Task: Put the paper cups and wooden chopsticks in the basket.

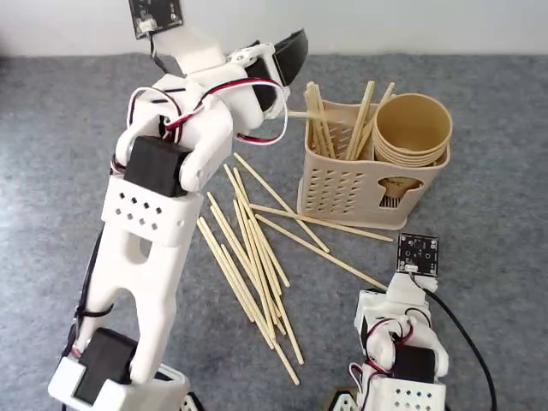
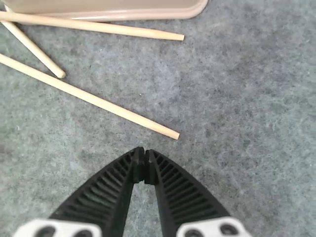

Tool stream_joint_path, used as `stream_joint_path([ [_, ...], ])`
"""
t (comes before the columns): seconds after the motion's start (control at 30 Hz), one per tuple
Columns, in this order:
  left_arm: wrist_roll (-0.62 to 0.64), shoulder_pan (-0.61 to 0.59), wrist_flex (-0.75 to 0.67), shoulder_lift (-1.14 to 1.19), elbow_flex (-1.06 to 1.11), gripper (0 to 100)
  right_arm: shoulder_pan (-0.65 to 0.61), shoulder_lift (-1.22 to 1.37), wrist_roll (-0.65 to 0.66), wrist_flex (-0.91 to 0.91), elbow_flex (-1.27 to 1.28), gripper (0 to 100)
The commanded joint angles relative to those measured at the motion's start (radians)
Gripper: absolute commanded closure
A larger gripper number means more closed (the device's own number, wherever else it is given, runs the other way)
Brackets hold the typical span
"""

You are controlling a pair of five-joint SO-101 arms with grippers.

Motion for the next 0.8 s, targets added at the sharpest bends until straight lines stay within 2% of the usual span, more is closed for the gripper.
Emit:
stream_joint_path([
  [0.0, 0.025, -0.020, 0.061, -0.071, -0.047, 80, 0.010, -0.002, 0.000, -0.019, -0.002, 98.7],
  [0.33, 0.011, -0.074, 0.087, -0.051, -0.001, 79, 0.010, -0.002, 0.000, -0.016, -0.002, 98.8],
  [0.57, -0.253, -0.161, 0.089, 0.123, 0.059, 79, 0.010, -0.002, 0.000, -0.015, -0.002, 98.8],
  [0.63, -0.284, -0.193, 0.104, 0.198, 0.059, 80, 0.010, -0.002, 0.000, -0.015, -0.002, 98.8],
  [0.77, -0.293, -0.206, 0.224, 0.334, 0.056, 80, 0.010, -0.002, 0.000, -0.015, -0.002, 98.8],
])
